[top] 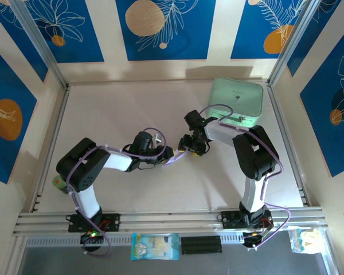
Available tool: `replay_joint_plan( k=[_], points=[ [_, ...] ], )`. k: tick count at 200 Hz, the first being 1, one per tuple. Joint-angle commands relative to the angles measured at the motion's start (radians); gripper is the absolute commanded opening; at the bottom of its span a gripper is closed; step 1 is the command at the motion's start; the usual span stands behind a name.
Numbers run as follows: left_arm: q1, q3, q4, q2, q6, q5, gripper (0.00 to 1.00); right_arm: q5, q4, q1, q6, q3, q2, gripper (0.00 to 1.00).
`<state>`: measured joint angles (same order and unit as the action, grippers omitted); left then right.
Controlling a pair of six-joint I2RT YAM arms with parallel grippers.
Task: Fold a paper plane with a square sheet of paper (pick it up from the middle)
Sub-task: Fold the wing for the fifth time at the center of the table.
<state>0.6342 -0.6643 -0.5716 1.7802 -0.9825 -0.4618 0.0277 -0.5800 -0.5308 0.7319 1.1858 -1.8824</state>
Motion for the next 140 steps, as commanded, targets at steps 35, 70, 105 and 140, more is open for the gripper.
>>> replay_joint_plan(
  k=[35,70,105,140],
  points=[
    [-0.007,0.016,0.124,-0.047,0.096,0.005,0.35,-0.012,0.044,-0.025,-0.017,-0.03,-0.112,0.61],
    [-0.004,0.0,0.176,-0.033,0.137,-0.02,0.34,-0.013,0.039,-0.025,-0.014,-0.022,-0.12,0.61],
    [-0.005,0.0,0.191,-0.024,0.164,-0.036,0.34,-0.016,0.031,-0.025,-0.011,-0.015,-0.129,0.61],
    [-0.004,-0.014,0.266,-0.021,0.246,-0.037,0.36,-0.014,0.01,-0.023,-0.001,0.001,-0.141,0.61]
  ],
)
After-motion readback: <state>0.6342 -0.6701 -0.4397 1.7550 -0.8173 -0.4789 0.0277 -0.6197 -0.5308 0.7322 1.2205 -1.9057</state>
